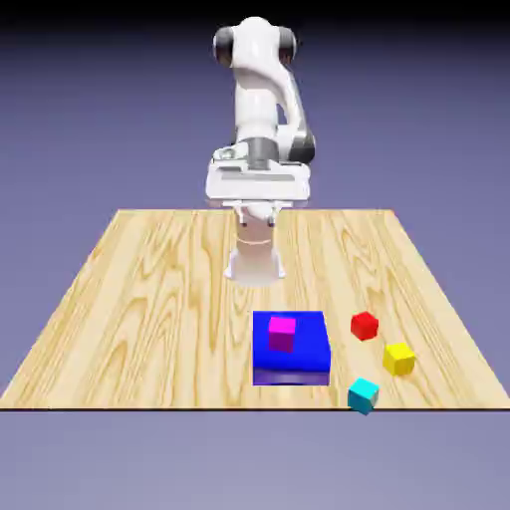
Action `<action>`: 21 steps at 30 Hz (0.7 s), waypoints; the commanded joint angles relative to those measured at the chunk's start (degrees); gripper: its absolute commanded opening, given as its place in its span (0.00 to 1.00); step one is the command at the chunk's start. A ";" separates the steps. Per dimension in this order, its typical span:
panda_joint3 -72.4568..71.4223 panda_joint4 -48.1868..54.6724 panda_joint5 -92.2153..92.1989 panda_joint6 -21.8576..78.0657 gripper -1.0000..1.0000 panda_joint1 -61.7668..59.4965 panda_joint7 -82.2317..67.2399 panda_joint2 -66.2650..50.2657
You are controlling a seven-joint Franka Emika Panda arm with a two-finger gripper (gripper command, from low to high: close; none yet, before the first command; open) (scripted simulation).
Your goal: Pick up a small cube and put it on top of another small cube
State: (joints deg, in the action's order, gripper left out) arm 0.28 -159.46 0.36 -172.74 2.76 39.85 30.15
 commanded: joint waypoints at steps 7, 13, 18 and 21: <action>1.63 8.94 2.10 7.37 0.50 12.04 -15.14 -14.54; 3.03 16.61 3.91 13.68 0.50 22.36 -28.11 -27.00; 4.19 22.99 5.41 18.94 0.50 30.95 -38.92 -37.38; 4.89 26.82 6.31 22.10 0.50 36.11 -45.41 -43.61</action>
State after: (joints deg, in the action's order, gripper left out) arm 5.17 -132.64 6.68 -150.64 38.87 -5.56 -13.45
